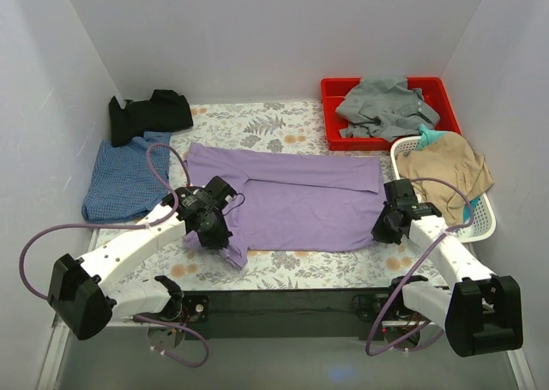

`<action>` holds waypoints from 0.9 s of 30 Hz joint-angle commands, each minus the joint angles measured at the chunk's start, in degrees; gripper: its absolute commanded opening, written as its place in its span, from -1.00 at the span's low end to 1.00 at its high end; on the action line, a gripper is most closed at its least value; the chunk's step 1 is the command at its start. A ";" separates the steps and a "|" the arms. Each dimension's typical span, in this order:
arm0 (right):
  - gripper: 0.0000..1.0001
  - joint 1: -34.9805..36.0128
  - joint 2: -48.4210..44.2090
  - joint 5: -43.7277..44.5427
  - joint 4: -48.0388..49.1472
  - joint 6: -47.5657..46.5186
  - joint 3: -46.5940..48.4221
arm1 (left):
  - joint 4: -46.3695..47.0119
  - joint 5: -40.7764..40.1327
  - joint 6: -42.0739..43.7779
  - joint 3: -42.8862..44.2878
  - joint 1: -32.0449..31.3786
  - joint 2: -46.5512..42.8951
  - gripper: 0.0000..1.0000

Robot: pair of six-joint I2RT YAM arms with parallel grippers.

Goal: Fold and stack the t-shirts
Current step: Fold the tshirt

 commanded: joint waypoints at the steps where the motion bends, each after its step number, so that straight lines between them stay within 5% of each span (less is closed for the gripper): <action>1: -0.97 -0.02 -0.04 0.41 0.38 -1.35 4.79 | -2.59 -3.05 0.34 1.98 1.13 -0.16 -1.00; 15: -0.97 0.06 7.16 4.62 1.96 -7.49 13.93 | 5.75 -2.43 12.63 7.33 15.54 4.57 -1.00; 27: -0.97 -0.20 12.96 6.91 5.57 -9.35 15.70 | 17.97 0.03 22.31 15.15 18.97 18.90 -1.00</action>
